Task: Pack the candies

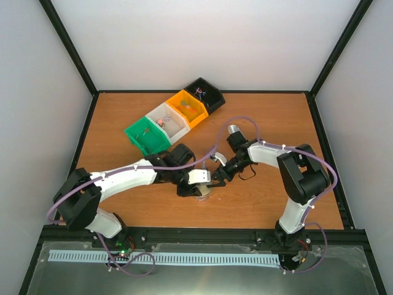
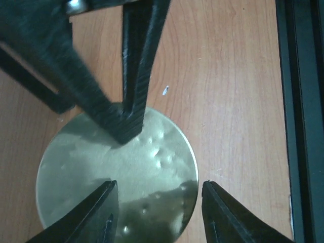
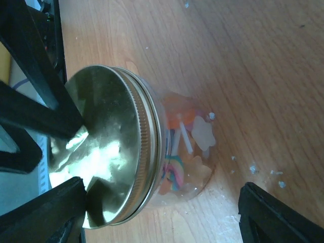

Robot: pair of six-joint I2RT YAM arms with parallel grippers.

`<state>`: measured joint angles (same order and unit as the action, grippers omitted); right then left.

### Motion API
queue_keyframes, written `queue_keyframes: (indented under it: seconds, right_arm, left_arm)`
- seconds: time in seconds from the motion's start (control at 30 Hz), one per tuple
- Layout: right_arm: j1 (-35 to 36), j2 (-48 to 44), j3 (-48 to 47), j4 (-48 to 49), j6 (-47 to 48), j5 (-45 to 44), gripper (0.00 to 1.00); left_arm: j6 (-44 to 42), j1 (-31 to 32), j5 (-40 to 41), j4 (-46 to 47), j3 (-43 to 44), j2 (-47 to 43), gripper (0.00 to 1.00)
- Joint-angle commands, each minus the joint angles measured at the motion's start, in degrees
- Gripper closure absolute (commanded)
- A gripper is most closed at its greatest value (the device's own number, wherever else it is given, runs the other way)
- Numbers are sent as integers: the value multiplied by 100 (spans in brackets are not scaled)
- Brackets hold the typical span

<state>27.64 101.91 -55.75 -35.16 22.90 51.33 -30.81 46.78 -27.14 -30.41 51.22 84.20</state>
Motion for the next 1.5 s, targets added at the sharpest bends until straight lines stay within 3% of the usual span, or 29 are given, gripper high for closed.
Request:
queue_keyframes:
  seconds: [0.0,0.23,0.57,0.87,1.07,1.2,1.27,1.47]
  right_arm:
    - [144,130,-98,-126,120,-142,20]
    - [154,330,-328,-103,37,-116,22]
    - [152,844,-886,448,-275,-168,24]
    - [122,966,-1319,1067,-592,-75,24]
    - [-98,508,-1362,1239,-603,-83,14]
    - [-290,109,-1495,1332,-630,-171,0]
    - [-347,-122,-1530,1392,-590,-371,0]
    - [-453,-880,-1485,1802,-542,-1219,0]
  left_arm:
    - [-275,306,831,18,-196,116,53]
    - [33,71,902,20,-256,352,57]
    - [151,-535,828,203,107,577,56]
    - [326,-664,944,141,271,491,54]
    - [374,-693,714,-12,466,65,36]
    - [385,-776,669,-245,809,57,10]
    - [443,-902,592,-261,930,-6,1]
    - [719,-1574,150,-318,1407,-235,0]
